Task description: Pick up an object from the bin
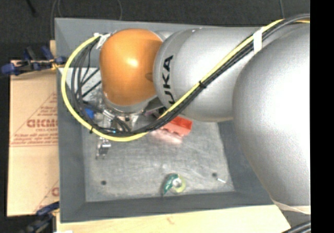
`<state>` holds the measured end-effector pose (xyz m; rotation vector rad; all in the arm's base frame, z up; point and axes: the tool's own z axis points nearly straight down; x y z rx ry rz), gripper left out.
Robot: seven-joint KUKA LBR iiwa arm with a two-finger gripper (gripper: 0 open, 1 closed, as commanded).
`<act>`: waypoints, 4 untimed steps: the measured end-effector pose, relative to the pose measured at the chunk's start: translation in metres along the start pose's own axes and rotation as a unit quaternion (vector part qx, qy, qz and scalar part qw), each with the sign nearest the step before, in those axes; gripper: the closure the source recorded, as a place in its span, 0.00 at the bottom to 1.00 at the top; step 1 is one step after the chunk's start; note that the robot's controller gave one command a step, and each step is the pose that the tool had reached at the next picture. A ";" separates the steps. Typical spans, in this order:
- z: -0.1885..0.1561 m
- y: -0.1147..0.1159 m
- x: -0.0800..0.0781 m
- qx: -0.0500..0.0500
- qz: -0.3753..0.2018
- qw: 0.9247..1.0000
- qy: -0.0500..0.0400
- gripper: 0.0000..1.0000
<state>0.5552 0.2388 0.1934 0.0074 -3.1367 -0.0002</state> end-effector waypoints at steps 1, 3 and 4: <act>0.009 -0.081 0.055 0.002 -0.037 0.999 -0.001 0.00; 0.046 -0.211 -0.029 0.001 -0.116 0.993 -0.005 0.00; 0.114 -0.252 -0.084 0.000 -0.131 0.991 -0.011 0.00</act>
Offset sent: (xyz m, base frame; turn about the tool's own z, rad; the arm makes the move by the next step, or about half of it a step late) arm -0.0540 -0.0760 -0.0082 -0.0795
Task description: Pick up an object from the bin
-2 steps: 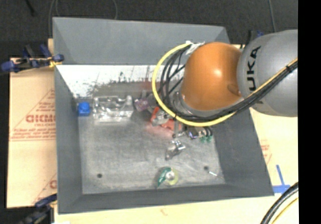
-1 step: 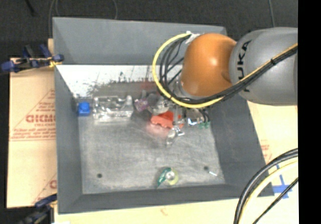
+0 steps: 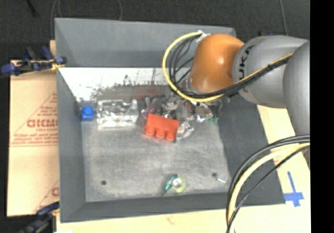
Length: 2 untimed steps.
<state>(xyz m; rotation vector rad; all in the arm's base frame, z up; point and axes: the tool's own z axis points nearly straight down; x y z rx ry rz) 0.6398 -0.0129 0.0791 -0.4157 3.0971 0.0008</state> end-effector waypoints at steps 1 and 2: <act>-0.004 0.000 -0.001 0.001 0.002 1.000 -0.002 1.00; 0.001 0.001 0.003 -0.001 0.003 1.000 0.005 0.00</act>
Offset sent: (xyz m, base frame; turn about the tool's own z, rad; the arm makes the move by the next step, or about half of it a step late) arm 0.0000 0.0000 0.0000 0.0000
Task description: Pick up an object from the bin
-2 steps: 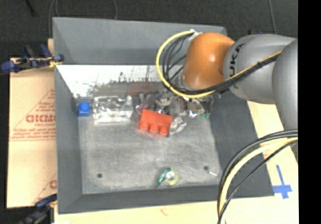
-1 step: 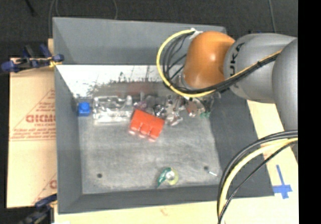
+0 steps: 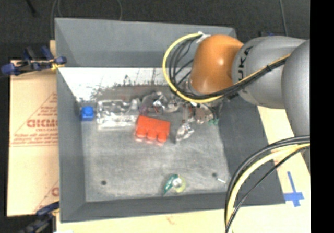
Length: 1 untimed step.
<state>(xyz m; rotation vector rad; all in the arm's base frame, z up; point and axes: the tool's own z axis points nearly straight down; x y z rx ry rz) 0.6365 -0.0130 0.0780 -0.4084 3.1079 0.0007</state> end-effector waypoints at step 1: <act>-0.018 0.064 0.032 -0.001 0.146 0.989 0.002 0.00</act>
Offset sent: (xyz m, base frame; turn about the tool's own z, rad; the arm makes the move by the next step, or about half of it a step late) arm -0.0485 0.0508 0.0165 0.2964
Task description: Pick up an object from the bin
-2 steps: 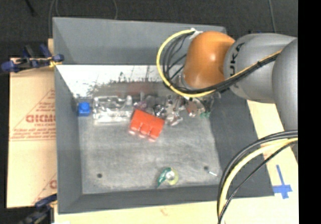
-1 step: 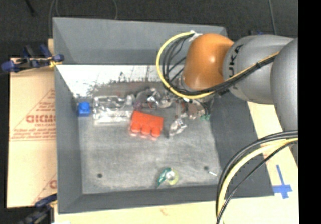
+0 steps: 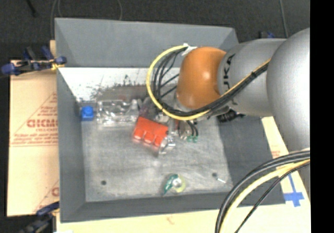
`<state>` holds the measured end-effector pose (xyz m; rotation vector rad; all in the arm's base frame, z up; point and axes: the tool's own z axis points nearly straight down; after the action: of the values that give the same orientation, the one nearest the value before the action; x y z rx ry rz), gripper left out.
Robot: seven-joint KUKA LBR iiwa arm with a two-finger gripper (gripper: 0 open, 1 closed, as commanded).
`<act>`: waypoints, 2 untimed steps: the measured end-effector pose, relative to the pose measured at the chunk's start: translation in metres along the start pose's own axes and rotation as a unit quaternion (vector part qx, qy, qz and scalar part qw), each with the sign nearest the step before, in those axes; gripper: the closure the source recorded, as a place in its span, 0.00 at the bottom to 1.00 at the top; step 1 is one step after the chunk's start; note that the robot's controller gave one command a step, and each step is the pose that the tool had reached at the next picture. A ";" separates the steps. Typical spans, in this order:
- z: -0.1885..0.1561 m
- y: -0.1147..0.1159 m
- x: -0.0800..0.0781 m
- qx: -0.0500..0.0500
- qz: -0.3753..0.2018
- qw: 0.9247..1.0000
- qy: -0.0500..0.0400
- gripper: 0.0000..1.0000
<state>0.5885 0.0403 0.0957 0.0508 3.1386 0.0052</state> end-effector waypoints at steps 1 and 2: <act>0.000 -0.003 -0.001 0.001 0.002 1.000 -0.001 1.00; 0.000 -0.003 -0.001 0.001 0.003 1.000 -0.001 1.00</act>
Offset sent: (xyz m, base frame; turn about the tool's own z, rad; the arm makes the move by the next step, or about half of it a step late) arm 0.0000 0.0000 0.0000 0.0000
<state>0.5892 0.0372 0.0953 0.0596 3.1374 0.0018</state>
